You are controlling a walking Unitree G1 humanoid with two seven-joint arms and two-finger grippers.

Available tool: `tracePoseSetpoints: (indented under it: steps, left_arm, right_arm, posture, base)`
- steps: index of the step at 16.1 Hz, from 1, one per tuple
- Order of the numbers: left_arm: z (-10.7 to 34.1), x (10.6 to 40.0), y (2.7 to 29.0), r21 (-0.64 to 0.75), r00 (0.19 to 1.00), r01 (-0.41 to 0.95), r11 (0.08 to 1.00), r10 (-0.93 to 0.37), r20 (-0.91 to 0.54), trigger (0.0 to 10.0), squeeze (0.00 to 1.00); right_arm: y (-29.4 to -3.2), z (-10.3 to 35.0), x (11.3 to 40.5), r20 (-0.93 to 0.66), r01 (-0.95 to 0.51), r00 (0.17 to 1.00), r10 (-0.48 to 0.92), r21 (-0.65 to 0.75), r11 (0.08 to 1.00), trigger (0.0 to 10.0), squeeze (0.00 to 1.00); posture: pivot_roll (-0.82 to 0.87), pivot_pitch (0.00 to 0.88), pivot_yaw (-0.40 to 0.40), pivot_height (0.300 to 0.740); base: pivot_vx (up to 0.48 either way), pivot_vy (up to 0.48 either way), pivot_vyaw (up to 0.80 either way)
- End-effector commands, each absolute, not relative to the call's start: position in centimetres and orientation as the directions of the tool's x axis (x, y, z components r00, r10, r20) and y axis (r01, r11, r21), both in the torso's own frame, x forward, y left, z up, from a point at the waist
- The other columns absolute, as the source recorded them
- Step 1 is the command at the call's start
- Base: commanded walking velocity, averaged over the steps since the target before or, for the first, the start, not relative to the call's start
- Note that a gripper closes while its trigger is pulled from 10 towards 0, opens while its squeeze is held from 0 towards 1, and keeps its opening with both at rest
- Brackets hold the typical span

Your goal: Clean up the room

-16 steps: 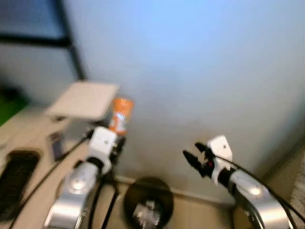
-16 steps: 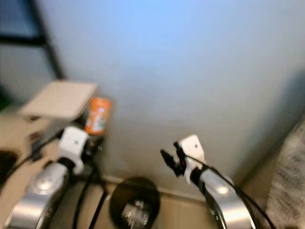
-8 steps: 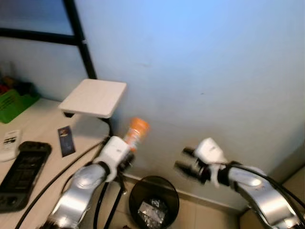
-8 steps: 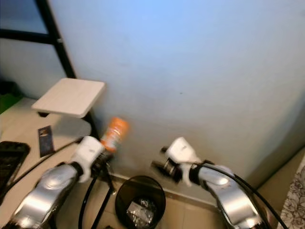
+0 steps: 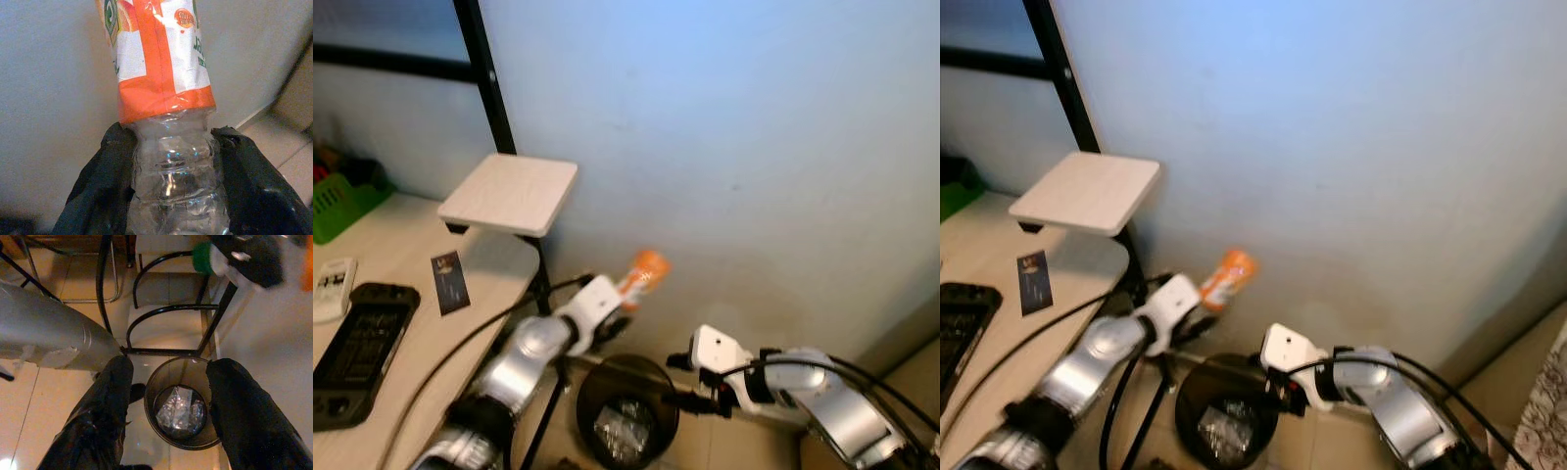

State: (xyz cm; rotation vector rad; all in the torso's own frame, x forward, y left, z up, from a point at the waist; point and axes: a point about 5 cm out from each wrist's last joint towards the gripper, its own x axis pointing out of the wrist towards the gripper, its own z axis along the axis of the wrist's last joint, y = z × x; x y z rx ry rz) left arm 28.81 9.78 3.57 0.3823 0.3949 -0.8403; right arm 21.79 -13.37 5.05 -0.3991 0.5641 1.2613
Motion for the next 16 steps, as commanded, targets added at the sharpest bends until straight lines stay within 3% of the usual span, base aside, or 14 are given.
tracePoseSetpoints:
  steps: [1, 2, 3, 5, 14, 15, 16]
  left_arm:
    - [3.9, 29.2, 8.8, 0.113, 0.569, 0.803, 0.585, -0.697, -0.437, 10.0, 0.00]
    - [3.9, 29.2, 8.5, 0.105, 0.555, 0.814, 0.571, -0.712, -0.431, 10.0, 0.00]
    - [3.7, 28.7, 6.8, 0.083, 0.463, 0.875, 0.477, -0.776, -0.428, 10.0, 0.00]
    - [3.2, 28.4, 6.2, 0.096, 0.414, 0.903, 0.418, -0.791, -0.451, 10.0, 0.00]
    - [3.0, 29.8, 7.1, 0.114, 0.486, 0.863, 0.492, -0.749, -0.449, 10.0, 0.02]
    - [3.1, 29.9, 7.1, 0.113, 0.493, 0.859, 0.499, -0.747, -0.446, 10.0, 0.14]
    - [3.1, 30.1, 7.1, 0.115, 0.508, 0.850, 0.514, -0.741, -0.440, 10.0, 0.75]
  right_arm:
    - [-14.2, 5.3, 22.2, -0.623, -0.961, 0.225, 0.749, -0.018, 0.275, 10.0, 0.00]
    - [-14.4, 5.3, 22.2, -0.629, -0.960, 0.229, 0.743, -0.022, 0.278, 10.0, 0.00]
    - [-15.9, 5.5, 22.1, -0.661, -0.954, 0.245, 0.709, -0.035, 0.297, 10.0, 0.00]
    - [-17.0, 5.9, 21.9, -0.671, -0.951, 0.254, 0.697, -0.040, 0.308, 10.0, 0.00]
    - [-17.6, 6.2, 21.3, -0.685, -0.952, 0.247, 0.686, -0.041, 0.302, 10.0, 0.00]
    - [-17.5, 6.3, 21.4, -0.682, -0.952, 0.246, 0.689, -0.038, 0.303, 10.0, 0.00]
    - [-17.5, 6.3, 21.4, -0.679, -0.953, 0.243, 0.693, -0.033, 0.302, 10.0, 0.00]
  posture:
    - [-0.06, 0.025, 0.031, 0.740]
    - [-0.06, 0.024, 0.031, 0.740]
    - [-0.08, 0.020, 0.038, 0.740]
    - [-0.09, 0.017, 0.044, 0.740]
    - [-0.10, 0.003, 0.044, 0.740]
    - [-0.10, 0.003, 0.044, 0.740]
    - [-0.10, 0.003, 0.043, 0.740]
  base:
    - [0.000, 0.000, 0.00]
    - [0.000, 0.000, 0.00]
    - [0.000, 0.000, 0.00]
    - [0.000, 0.000, 0.00]
    - [0.000, 0.000, 0.00]
    - [0.000, 0.000, 0.00]
    - [0.000, 0.000, 0.00]
